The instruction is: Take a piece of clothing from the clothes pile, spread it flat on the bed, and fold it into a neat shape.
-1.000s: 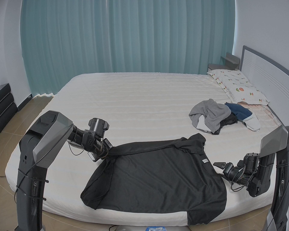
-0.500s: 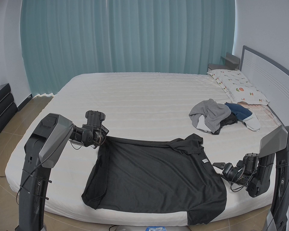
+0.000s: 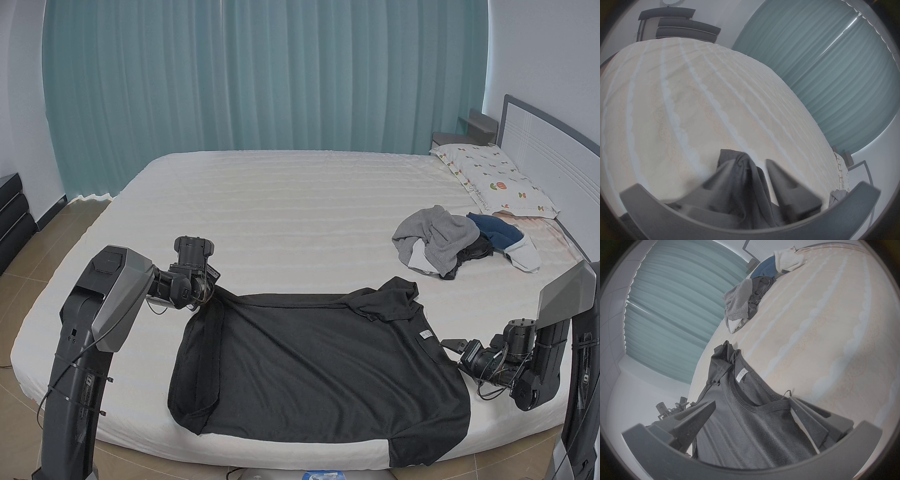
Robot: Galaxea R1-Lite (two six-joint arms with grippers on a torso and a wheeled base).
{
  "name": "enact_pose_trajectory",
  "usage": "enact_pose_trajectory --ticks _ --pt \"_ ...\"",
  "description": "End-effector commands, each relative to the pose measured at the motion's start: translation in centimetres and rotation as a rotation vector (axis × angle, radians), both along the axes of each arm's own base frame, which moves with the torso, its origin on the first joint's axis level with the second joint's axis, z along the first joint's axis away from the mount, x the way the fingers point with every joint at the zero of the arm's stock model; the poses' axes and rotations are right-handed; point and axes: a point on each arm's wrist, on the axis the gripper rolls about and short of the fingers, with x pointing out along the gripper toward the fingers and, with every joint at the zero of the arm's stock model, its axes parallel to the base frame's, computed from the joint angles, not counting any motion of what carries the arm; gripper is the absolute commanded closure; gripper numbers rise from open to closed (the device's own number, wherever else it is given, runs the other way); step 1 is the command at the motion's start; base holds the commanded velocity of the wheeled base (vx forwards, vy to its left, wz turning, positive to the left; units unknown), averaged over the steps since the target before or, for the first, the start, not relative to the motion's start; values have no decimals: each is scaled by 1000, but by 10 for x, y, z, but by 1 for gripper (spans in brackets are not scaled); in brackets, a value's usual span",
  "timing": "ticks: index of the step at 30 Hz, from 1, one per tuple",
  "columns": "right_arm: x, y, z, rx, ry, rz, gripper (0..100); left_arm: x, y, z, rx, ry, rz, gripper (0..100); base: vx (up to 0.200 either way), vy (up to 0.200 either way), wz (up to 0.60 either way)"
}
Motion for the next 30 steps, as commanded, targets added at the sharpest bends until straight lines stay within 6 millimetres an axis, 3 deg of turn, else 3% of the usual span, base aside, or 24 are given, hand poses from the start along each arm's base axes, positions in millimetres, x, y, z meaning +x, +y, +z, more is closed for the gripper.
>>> enact_pose_trajectory --ticks 1,7,8,15,22,26,30 --pt "0 0 0 0 -6 1 0 0 3 2 -5 -4 10 0 0 0 0" --pt "-1 0 0 0 -3 3 0 -5 15 34 -70 -59 103 0 0 0 0" --pt "-1 0 0 0 -3 3 0 -14 19 43 -94 -48 91 0 0 0 0" --pt "-2 0 0 -2 0 4 0 -53 2 58 -202 57 -100 0 0 0 0" --pt "-2 0 -1 -2 3 4 0 -77 -45 41 -177 141 -193 0 0 0 0" --pt "-2 1 -1 -2 3 7 0 -91 -75 20 -116 190 -223 0 0 0 0" --pt "-2 2 -1 -2 3 9 0 -94 -82 12 -78 201 -211 0 0 0 0"
